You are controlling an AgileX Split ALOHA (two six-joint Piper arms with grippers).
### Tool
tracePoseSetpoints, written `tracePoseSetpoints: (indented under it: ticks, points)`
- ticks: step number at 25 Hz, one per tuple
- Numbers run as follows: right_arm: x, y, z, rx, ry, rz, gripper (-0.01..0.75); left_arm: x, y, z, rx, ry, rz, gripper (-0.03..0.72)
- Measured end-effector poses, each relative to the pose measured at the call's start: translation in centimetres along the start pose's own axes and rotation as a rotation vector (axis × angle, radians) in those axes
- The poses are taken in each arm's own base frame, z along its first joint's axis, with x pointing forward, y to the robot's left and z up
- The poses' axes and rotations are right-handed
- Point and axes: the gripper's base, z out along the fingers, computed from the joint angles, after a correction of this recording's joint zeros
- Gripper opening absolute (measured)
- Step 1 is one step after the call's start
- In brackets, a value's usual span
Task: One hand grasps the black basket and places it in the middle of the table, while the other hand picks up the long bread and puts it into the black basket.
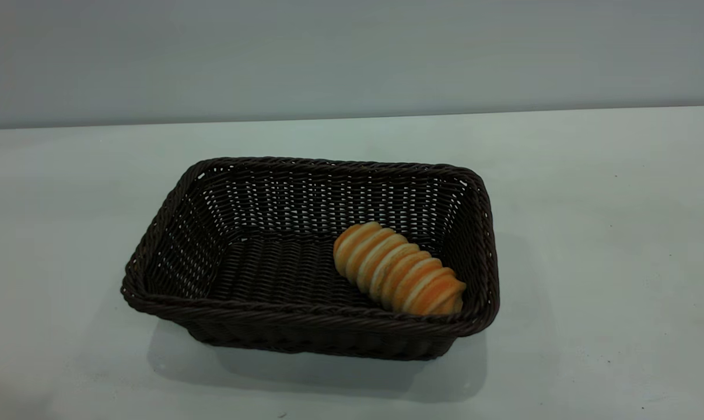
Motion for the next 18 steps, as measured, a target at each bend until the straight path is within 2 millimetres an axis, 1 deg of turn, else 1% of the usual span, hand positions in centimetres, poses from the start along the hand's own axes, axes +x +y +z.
tracePoseSetpoints:
  ticks: [2, 5, 8, 10, 13, 18]
  points:
    - [1.3, 0.2, -2.2, 0.016, -0.028, 0.027, 0.244, 0.8, -0.6, -1.3, 0.001, -0.01, 0.014, 0.571]
    - [3.1, 0.6, -4.7, 0.023, -0.057, 0.071, 0.244, 2.3, -1.6, -3.4, 0.0, -0.031, 0.036, 0.571]
    - [4.6, 0.9, -6.4, 0.023, -0.081, 0.121, 0.243, 3.9, -2.3, -4.9, -0.012, -0.081, 0.051, 0.571]
    - [5.6, 1.1, -7.1, 0.023, -0.097, 0.149, 0.243, 5.2, -2.8, -5.4, -0.016, -0.102, 0.052, 0.571]
    - [7.2, 1.4, -7.0, 0.022, -0.099, 0.172, 0.243, 7.3, -3.2, -5.7, -0.026, -0.12, 0.031, 0.571]
    - [9.9, 1.8, -5.2, 0.016, -0.048, 0.189, 0.243, 11.2, -3.5, -5.3, -0.064, -0.129, -0.019, 0.571]
